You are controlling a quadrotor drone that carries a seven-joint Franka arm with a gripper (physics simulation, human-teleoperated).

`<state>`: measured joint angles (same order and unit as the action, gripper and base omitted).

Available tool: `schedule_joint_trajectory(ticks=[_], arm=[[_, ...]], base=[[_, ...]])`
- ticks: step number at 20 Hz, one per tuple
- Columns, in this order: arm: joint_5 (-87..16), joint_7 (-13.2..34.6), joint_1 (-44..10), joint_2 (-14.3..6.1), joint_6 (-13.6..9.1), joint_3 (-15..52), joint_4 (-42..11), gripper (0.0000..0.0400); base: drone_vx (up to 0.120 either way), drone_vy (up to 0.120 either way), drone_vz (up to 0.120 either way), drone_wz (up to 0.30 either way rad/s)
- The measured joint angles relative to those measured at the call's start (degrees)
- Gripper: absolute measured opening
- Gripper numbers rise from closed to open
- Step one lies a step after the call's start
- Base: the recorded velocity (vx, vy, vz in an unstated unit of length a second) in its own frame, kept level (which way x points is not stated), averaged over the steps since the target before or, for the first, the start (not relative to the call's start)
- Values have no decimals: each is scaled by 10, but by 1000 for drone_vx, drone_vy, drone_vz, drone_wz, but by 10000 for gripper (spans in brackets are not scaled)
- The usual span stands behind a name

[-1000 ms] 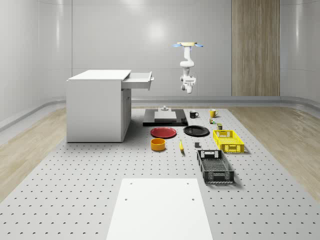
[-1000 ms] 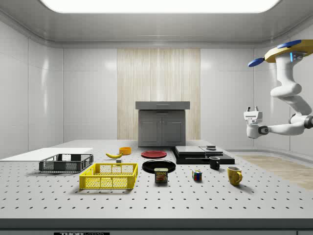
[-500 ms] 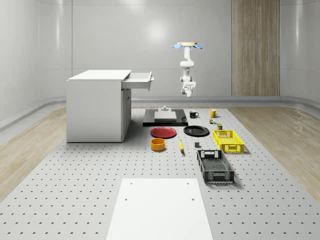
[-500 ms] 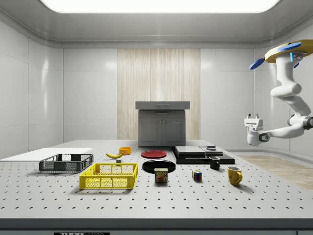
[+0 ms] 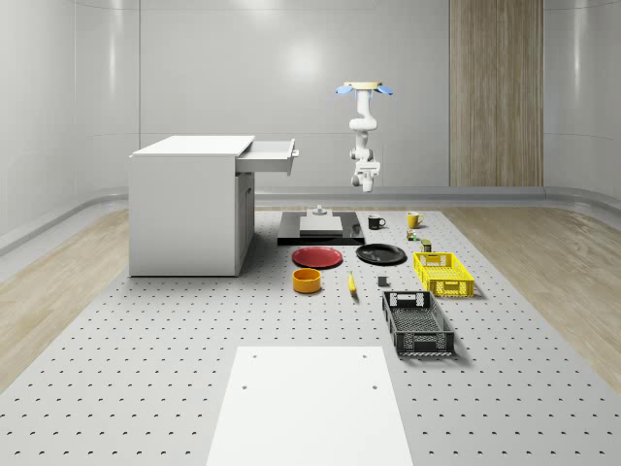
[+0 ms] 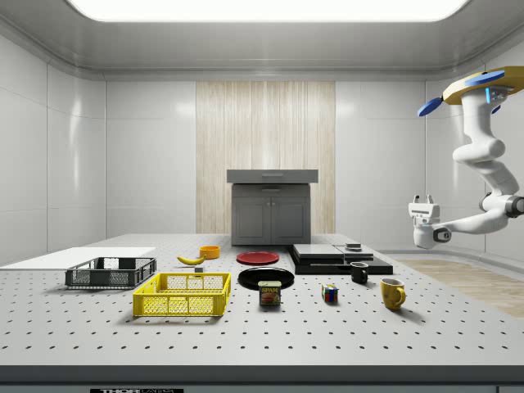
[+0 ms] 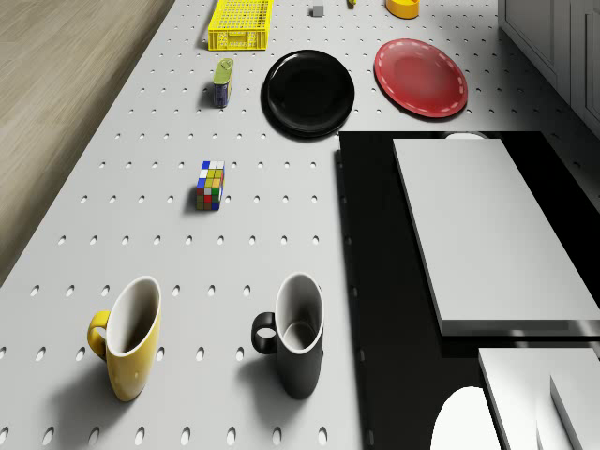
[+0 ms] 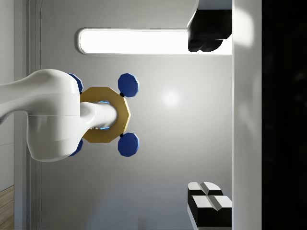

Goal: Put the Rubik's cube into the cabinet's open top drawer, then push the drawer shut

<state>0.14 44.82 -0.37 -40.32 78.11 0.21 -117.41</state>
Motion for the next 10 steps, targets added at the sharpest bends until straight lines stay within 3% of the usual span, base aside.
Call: schedule_joint_trajectory(ticks=[3, 10], arm=[[0, 0, 0, 1, -1, 0, 3, 400], [0, 0, -1, 0, 1, 1, 4, 400]], base=[[13, 93, 0, 0], [120, 120, 0, 0]])
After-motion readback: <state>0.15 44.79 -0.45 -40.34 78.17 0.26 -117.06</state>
